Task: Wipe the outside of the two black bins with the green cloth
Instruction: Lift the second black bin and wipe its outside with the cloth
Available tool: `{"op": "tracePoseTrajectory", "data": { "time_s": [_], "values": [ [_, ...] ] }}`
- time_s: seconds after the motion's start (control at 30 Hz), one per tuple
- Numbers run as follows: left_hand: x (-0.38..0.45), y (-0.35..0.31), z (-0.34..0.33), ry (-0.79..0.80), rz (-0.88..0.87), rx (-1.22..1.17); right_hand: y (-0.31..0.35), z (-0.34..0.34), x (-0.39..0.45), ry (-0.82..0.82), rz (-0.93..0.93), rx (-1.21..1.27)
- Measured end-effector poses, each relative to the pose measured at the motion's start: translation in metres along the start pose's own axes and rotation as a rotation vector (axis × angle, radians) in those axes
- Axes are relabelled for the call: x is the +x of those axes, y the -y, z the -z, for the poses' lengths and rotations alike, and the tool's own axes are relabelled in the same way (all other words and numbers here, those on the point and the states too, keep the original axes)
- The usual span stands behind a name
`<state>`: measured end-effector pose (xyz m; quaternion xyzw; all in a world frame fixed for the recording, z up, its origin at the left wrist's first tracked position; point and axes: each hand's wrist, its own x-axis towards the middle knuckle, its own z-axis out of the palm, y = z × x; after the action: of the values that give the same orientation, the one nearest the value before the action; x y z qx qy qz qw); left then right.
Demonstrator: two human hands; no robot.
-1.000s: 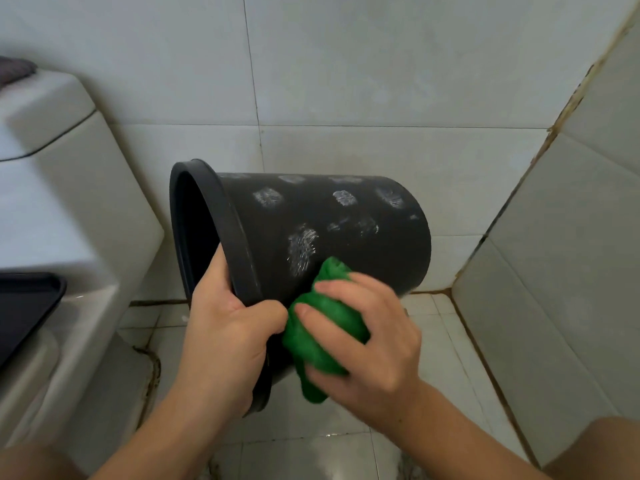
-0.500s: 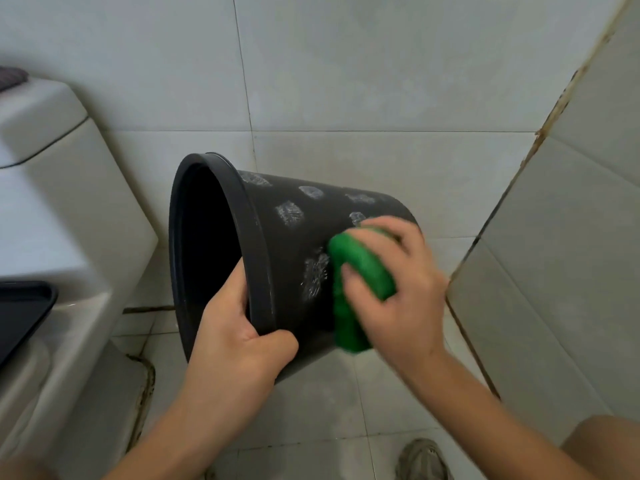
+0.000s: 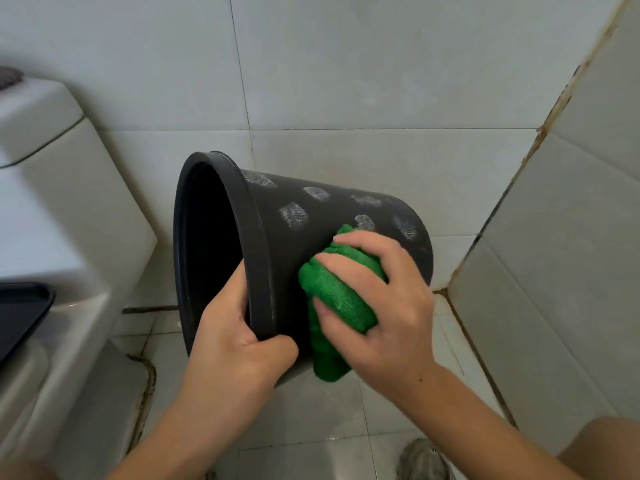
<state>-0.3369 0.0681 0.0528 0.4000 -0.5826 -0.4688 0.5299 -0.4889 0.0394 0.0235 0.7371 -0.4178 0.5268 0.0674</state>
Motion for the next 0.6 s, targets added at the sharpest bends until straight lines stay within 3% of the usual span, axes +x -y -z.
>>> {"op": "tracePoseTrajectory", "data": {
  "time_s": [0.07,0.17,0.23,0.37,0.43,0.53,0.6],
  "values": [
    [0.001,0.0,-0.001,0.008,-0.011,-0.009,-0.011,0.004,0.006,0.015,-0.019,0.004],
    [0.002,-0.002,-0.006,0.06,-0.023,0.005,-0.018,0.004,0.018,-0.087,-0.273,0.024],
    [0.002,-0.002,-0.008,0.046,-0.028,-0.008,-0.004,-0.002,0.014,-0.099,-0.217,-0.018],
    [0.001,-0.002,-0.009,-0.011,-0.014,-0.018,0.016,-0.004,0.003,-0.042,0.065,-0.013],
    [0.003,-0.001,-0.009,-0.004,0.005,-0.032,0.005,-0.003,0.008,-0.023,0.026,-0.01],
    [0.004,0.001,-0.009,0.023,0.003,-0.028,-0.011,0.001,0.017,-0.055,-0.174,0.002],
    [0.002,0.001,-0.01,0.033,-0.005,-0.046,-0.008,0.0,0.01,-0.053,-0.153,-0.014]
  ]
}}
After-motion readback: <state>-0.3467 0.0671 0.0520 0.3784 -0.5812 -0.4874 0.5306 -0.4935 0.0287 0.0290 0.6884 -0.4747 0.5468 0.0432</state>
